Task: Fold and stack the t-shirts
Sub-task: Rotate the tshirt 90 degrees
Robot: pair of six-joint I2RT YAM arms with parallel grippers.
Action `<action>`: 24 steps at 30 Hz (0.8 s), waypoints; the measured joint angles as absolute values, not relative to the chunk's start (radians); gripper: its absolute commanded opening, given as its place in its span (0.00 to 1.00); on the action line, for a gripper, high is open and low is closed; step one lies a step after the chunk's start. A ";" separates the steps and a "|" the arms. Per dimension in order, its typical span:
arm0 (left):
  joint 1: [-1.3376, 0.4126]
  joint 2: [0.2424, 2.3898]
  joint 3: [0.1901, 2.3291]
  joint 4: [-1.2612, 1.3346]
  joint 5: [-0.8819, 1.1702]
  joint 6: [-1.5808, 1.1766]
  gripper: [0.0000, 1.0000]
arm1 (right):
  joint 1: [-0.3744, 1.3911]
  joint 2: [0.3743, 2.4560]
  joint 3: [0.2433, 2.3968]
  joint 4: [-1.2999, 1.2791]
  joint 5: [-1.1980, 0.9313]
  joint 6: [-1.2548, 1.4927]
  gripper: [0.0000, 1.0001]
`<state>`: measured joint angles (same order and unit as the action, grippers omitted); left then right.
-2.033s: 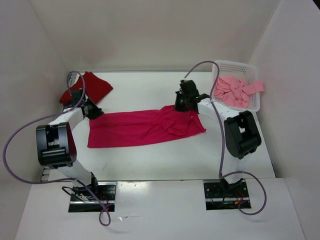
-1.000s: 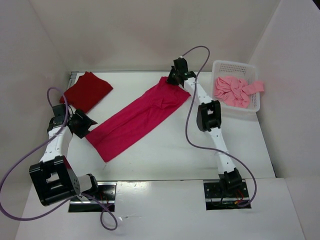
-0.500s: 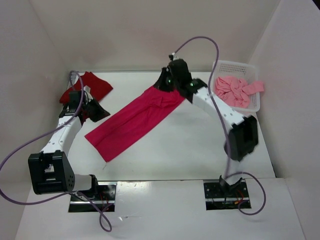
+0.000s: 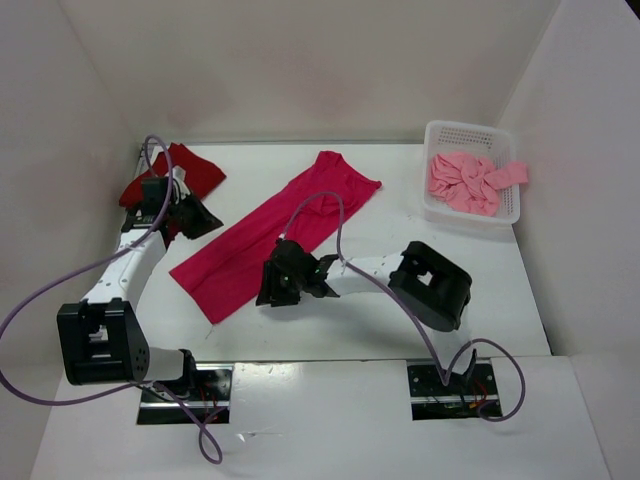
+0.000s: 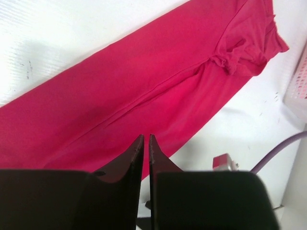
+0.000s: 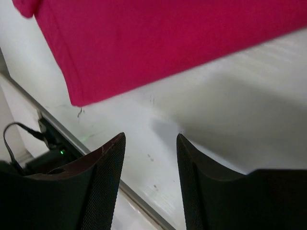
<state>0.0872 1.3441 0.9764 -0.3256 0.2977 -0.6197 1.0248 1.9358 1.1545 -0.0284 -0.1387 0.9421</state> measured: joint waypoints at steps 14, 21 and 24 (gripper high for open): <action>0.079 1.345 0.916 -0.330 0.311 -0.597 0.23 | 1.008 2.115 1.274 0.112 -0.017 1.187 0.10; -0.002 1.412 0.971 -0.336 0.303 -0.579 0.46 | 0.995 2.053 1.168 0.146 -0.005 1.196 0.04; -0.048 1.489 1.031 -0.326 0.292 -0.577 0.53 | 0.983 1.912 1.009 0.103 0.002 1.140 0.04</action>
<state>-0.0479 1.4887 1.0313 -0.3256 0.2916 -0.5766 0.9829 1.9121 1.0092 0.1028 0.0025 1.1397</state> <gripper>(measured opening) 0.502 0.045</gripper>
